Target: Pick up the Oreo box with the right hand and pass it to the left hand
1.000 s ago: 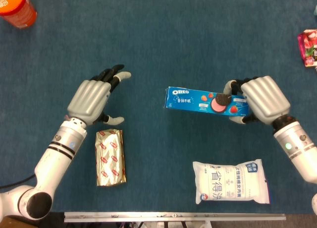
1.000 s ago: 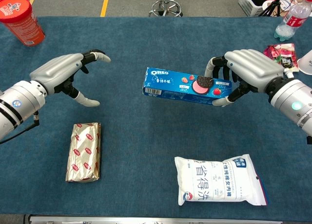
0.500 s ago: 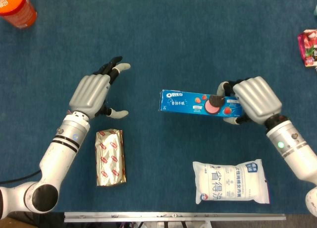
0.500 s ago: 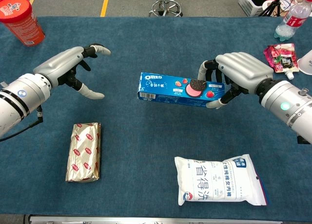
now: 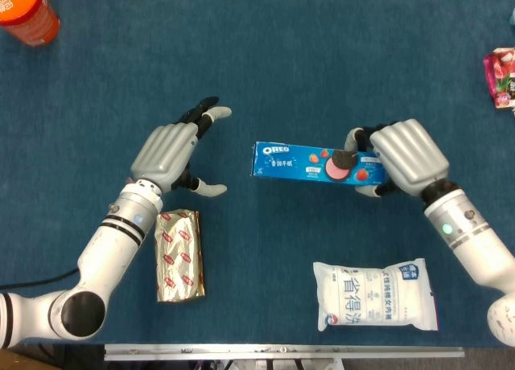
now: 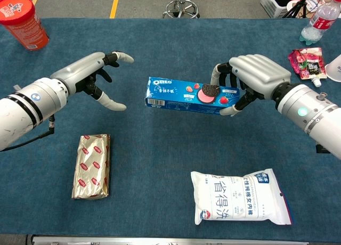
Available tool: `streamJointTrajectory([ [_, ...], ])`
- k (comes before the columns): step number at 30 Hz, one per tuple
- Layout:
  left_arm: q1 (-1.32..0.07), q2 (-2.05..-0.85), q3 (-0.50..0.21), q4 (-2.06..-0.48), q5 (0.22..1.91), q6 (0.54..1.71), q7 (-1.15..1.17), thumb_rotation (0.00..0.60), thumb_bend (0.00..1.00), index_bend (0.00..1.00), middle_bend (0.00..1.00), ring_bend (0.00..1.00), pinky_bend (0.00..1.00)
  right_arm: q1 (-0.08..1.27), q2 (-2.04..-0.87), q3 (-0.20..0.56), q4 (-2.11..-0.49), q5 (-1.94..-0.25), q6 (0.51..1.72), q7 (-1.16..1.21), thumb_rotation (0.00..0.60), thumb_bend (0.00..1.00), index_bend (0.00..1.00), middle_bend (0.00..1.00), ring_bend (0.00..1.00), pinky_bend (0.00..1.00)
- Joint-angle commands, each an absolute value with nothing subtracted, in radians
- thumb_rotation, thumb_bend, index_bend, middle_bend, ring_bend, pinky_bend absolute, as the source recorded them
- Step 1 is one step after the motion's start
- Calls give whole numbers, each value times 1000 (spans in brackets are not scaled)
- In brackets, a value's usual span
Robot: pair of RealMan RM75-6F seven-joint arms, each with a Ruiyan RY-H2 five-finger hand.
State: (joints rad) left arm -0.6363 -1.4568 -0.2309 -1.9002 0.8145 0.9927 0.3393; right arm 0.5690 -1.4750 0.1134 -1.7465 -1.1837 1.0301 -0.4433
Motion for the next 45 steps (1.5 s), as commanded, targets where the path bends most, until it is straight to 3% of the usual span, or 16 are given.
streamJointTrajectory([
  [1, -647, -1461, -232, -1893, 804, 993, 334, 600, 66, 114, 19, 103, 263, 580, -1483, 119, -1738, -1172, 1020, -446, 600, 170, 546, 623, 619, 554],
  [20, -704, -1461, -225, -1881, 751, 982, 295, 600, 66, 114, 19, 102, 264, 659, -1551, 150, -1674, -1097, 972, -454, 600, 170, 546, 623, 619, 554],
  [45, -755, -1537, -202, -1821, 731, 974, 268, 600, 66, 126, 40, 102, 270, 693, -1550, 141, -1691, -1081, 980, -449, 600, 170, 546, 623, 619, 554],
])
